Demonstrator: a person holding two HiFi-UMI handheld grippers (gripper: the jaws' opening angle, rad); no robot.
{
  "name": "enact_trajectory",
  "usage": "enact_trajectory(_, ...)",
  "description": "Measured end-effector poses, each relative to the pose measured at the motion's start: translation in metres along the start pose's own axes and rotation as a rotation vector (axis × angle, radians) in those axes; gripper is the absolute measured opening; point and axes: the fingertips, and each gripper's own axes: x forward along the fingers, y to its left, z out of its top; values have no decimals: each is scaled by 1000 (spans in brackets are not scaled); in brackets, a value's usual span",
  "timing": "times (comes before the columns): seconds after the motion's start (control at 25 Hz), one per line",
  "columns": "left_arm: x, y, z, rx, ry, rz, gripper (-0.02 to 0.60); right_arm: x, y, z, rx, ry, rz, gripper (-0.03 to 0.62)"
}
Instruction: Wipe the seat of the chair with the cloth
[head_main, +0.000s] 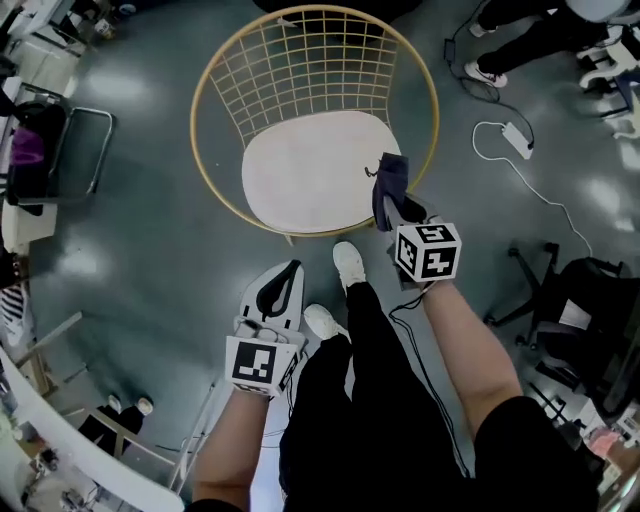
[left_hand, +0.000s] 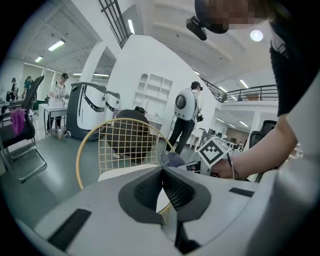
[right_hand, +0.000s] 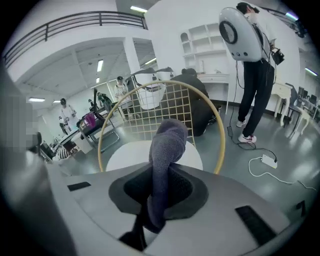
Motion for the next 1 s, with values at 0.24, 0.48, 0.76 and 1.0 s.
enact_trajectory(0.24,-58,-35,12,6,-12,14,12,-80,37,5,-30,-52,46,63)
enact_trajectory(0.48,-119,-77,38,14,8,5,12,-173,67,26,-42,-94,86,63)
enact_trajectory(0.76,-159,-127,59,-39,-4,38,12,-266,88,33,-100,-133,176,63)
enact_trajectory(1.0,-174,-188,72,-48,-61,93,12,-338,84,24,-160,-159,289,63)
